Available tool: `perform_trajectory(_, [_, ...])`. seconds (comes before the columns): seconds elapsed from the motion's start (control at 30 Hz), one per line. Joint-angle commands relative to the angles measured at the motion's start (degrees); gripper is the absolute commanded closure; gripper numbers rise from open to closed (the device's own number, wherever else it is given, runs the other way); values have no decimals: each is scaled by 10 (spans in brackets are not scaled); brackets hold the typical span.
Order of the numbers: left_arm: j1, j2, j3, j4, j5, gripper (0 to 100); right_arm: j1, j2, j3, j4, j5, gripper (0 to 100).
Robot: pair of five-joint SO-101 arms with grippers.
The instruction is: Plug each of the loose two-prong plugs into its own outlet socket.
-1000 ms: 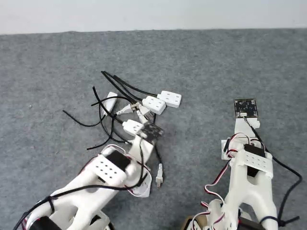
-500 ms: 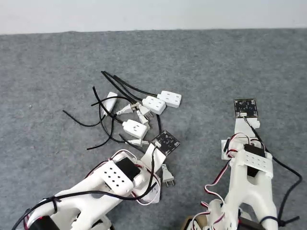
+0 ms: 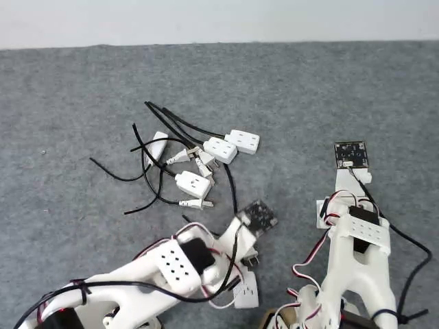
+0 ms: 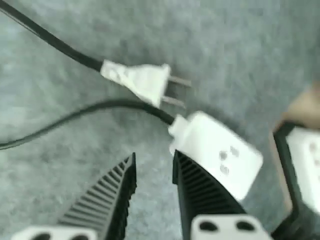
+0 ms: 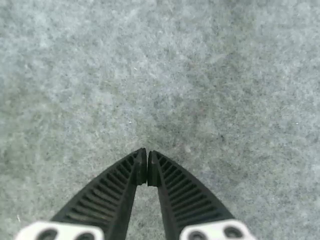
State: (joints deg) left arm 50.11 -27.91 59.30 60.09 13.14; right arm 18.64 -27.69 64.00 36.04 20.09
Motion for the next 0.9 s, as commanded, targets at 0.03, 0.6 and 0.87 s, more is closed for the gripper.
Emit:
perform_trajectory(0.03, [-62,-16,-52,-11,40,880,-2,-6,-12,1,6,987])
perform_trajectory(0.6, [-16,-9,-5,-30,200,704,-2,-4,-13,0,6,987])
perform_trajectory(0.87, [-39,-8,48,-61,173,725,-2,-4,-13,0,6,987])
